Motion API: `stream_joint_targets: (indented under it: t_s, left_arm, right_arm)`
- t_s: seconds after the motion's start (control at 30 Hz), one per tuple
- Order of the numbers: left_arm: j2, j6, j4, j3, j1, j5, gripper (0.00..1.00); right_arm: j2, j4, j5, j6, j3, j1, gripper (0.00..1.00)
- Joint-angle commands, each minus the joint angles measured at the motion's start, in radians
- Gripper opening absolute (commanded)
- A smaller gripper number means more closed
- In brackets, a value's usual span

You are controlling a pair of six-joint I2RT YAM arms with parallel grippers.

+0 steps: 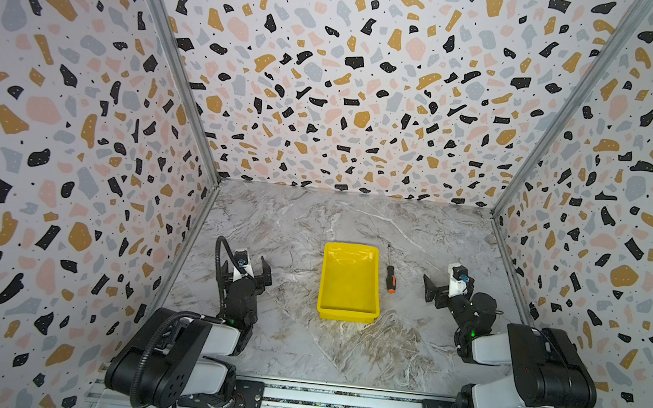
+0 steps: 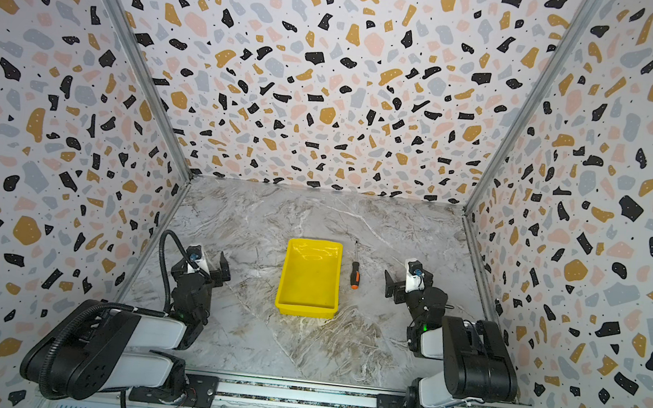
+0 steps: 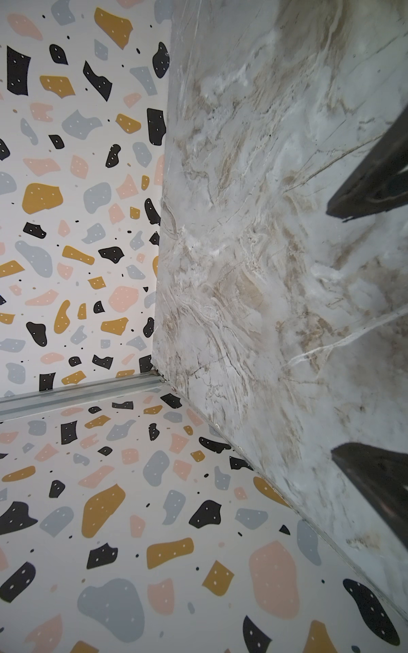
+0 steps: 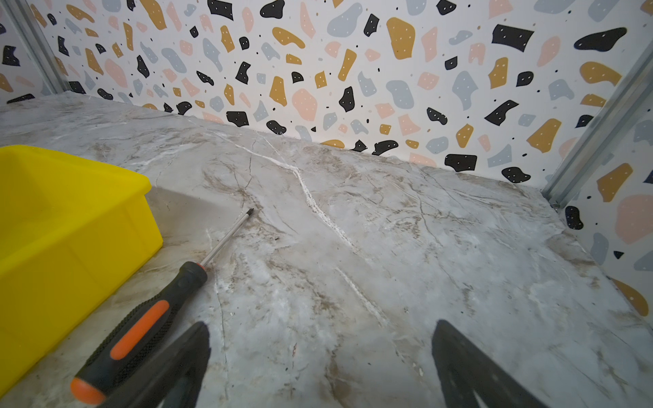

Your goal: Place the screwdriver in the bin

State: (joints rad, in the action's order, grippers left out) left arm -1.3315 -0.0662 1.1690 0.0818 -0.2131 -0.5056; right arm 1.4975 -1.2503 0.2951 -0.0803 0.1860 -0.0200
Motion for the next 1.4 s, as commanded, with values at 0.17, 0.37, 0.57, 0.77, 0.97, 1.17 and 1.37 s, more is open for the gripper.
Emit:
stream_joint_targets:
  t_s: [0.17, 0.37, 0.57, 0.77, 0.97, 1.17, 1.37]
  left_arm:
    - [0.009, 0.006, 0.044, 0.016, 0.003, -0.003, 1.00]
    - [0.010, 0.006, 0.044, 0.016, 0.003, -0.003, 1.00]
    - [0.105, 0.010, -0.240, 0.143, 0.004, 0.015, 1.00]
    - [0.232, -0.072, -0.713, 0.366, -0.005, 0.188, 1.00]
    - [0.437, -0.252, -1.010, 0.371, -0.017, 0.125, 1.00]
    - [0.557, -0.351, -1.204, 0.344, -0.016, 0.184, 1.00]
    - [0.575, -0.400, -1.152, 0.282, -0.017, 0.171, 1.00]
  right_arm:
    - [-0.019, -0.028, -0.005, -0.007, -0.003, -0.005, 0.99]
    - [-0.025, -0.049, -0.023, -0.011, -0.018, -0.013, 0.99]
    - [-0.245, 0.015, -0.331, 0.014, -0.094, -0.114, 0.99]
    - [-0.620, 0.681, -0.564, 0.135, 0.098, -0.269, 0.99]
    - [-0.782, 1.188, -0.594, 0.553, 0.161, -0.276, 0.99]
    - [-0.824, 1.059, -0.470, 0.601, -0.002, -0.178, 0.99]
    - [-0.791, 0.982, -0.474, 0.677, -0.059, -0.105, 0.99]
